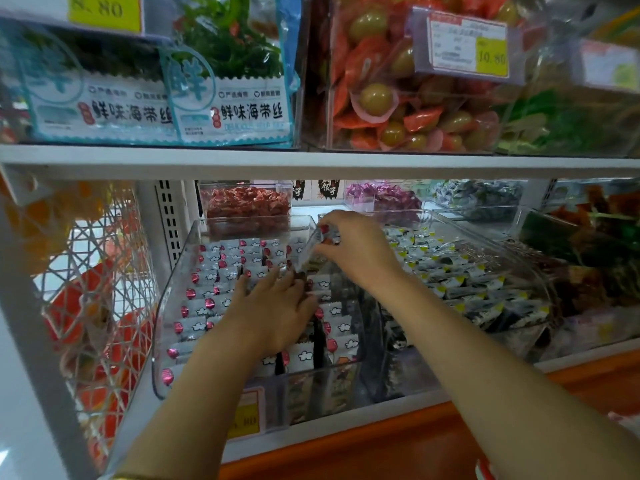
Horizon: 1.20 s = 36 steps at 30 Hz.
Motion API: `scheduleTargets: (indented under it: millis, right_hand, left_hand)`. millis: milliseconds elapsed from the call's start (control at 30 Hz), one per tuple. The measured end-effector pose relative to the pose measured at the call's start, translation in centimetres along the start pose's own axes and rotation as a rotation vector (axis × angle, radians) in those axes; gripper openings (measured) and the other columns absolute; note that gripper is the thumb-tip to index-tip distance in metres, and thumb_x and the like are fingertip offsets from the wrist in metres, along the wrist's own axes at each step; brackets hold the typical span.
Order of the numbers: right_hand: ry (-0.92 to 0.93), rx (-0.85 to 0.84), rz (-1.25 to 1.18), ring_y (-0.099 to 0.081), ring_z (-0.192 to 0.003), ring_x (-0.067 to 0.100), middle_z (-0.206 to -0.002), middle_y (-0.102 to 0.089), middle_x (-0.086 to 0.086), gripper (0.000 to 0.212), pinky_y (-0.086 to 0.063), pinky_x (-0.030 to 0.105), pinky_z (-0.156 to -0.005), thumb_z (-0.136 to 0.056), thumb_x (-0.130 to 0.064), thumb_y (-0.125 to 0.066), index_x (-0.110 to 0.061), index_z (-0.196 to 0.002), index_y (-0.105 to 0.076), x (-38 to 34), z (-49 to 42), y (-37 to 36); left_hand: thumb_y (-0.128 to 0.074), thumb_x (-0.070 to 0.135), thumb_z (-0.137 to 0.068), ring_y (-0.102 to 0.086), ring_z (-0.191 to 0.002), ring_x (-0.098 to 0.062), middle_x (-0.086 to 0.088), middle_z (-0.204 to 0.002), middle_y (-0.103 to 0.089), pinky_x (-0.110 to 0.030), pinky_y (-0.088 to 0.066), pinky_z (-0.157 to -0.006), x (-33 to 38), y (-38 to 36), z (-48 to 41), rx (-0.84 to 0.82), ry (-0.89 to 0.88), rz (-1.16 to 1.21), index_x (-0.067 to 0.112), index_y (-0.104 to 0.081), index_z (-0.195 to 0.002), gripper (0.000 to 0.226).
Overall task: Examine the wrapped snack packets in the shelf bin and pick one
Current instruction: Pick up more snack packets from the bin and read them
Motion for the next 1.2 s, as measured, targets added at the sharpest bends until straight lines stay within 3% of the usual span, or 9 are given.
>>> scheduleTargets:
  millis: [100,233,367,533,733,900,1067,1200]
  right_hand:
    - [0.088,-0.211,0.267,-0.055,-0.104,0.027,-0.107,-0.063,0.01,0.035,-0.042,0.032,-0.078,-0.083,-0.032,-0.069,-0.012,-0.11,-0.061,-0.3,-1.4,-0.8]
    - [0.163,-0.453,0.435,-0.051,-0.111,0.029,-0.117,-0.059,0.011,0.041,-0.04,0.033,-0.084,-0.082,-0.036,-0.068,-0.013,-0.116,-0.061,-1.0,-2.7,-1.6]
    - [0.202,-0.707,0.539,-0.051,-0.103,0.026,-0.124,-0.057,0.01,0.028,-0.032,0.03,-0.074,-0.094,-0.015,-0.046,-0.016,-0.119,-0.059,-0.9,-3.0,-2.2]
    - [0.171,-0.829,0.66,-0.048,-0.117,0.029,-0.135,-0.049,0.012,0.038,-0.036,0.035,-0.084,-0.093,-0.003,-0.034,-0.01,-0.123,-0.055,-1.3,-3.3,-2.8]
    - [0.102,-0.684,0.456,-0.057,-0.104,0.029,-0.119,-0.059,0.013,0.029,-0.047,0.037,-0.085,-0.092,-0.004,-0.04,-0.006,-0.114,-0.06,-1.2,-4.6,-2.1]
    - [0.11,-0.485,0.4,-0.057,-0.103,0.027,-0.114,-0.062,0.009,0.023,-0.042,0.034,-0.083,-0.09,-0.004,-0.046,-0.012,-0.104,-0.063,-1.1,-5.2,-3.3]
    - [0.112,-0.487,0.549,-0.052,-0.11,0.027,-0.113,-0.062,0.007,0.015,-0.037,0.039,-0.097,-0.091,-0.011,-0.055,-0.013,-0.104,-0.062,-0.7,-5.5,-5.2]
    - [0.102,-0.472,0.535,-0.051,-0.112,0.027,-0.114,-0.062,0.008,0.019,-0.035,0.04,-0.101,-0.089,-0.002,-0.053,-0.011,-0.102,-0.064,-0.6,-5.6,-5.3]
  left_hand:
    - [-0.013,0.043,-0.099,0.005,-0.145,-0.019,0.003,-0.158,-0.005,-0.063,0.0,-0.11,-0.8,0.1,0.3,-0.041,-0.005,-0.122,0.021,-0.021,-0.147,0.053]
    - [-0.013,0.042,-0.1,0.009,-0.145,-0.015,0.007,-0.159,0.002,-0.062,0.008,-0.108,-1.8,0.2,0.6,-0.055,0.06,-0.055,0.027,-0.009,-0.149,0.052]
    - [-0.016,0.039,-0.1,0.003,-0.145,-0.015,0.008,-0.159,-0.004,-0.062,0.004,-0.11,-2.2,-0.1,0.7,-0.005,0.043,-0.002,0.029,-0.013,-0.149,0.05]
    - [-0.019,0.039,-0.099,-0.001,-0.145,-0.015,0.009,-0.158,-0.01,-0.06,0.003,-0.111,-2.2,-0.5,0.8,0.064,0.036,0.111,0.027,-0.02,-0.148,0.05]
    - [-0.019,0.043,-0.099,0.001,-0.145,-0.015,0.009,-0.158,-0.006,-0.058,0.002,-0.112,-2.0,-0.3,0.9,0.072,0.027,0.148,0.031,-0.024,-0.146,0.049]
    - [-0.02,0.044,-0.099,0.005,-0.145,-0.016,0.006,-0.159,-0.001,-0.058,0.005,-0.112,-1.8,-0.2,0.8,0.058,0.037,0.155,0.034,-0.024,-0.146,0.048]
    - [-0.021,0.044,-0.098,0.005,-0.145,-0.017,0.005,-0.159,-0.003,-0.059,0.005,-0.111,-1.6,-0.2,0.7,0.055,0.042,0.159,0.035,-0.021,-0.146,0.049]
    - [-0.024,0.044,-0.098,0.001,-0.145,-0.017,0.006,-0.158,-0.009,-0.059,0.003,-0.112,-1.6,0.0,0.8,0.082,0.045,0.18,0.034,-0.025,-0.145,0.048]
Point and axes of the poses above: each hand's wrist, its own z-axis away from the middle knuckle, its own y-axis out of the back of the hand, x = y × z, the point moved 1 cm from there along -z, towards the middle knuckle
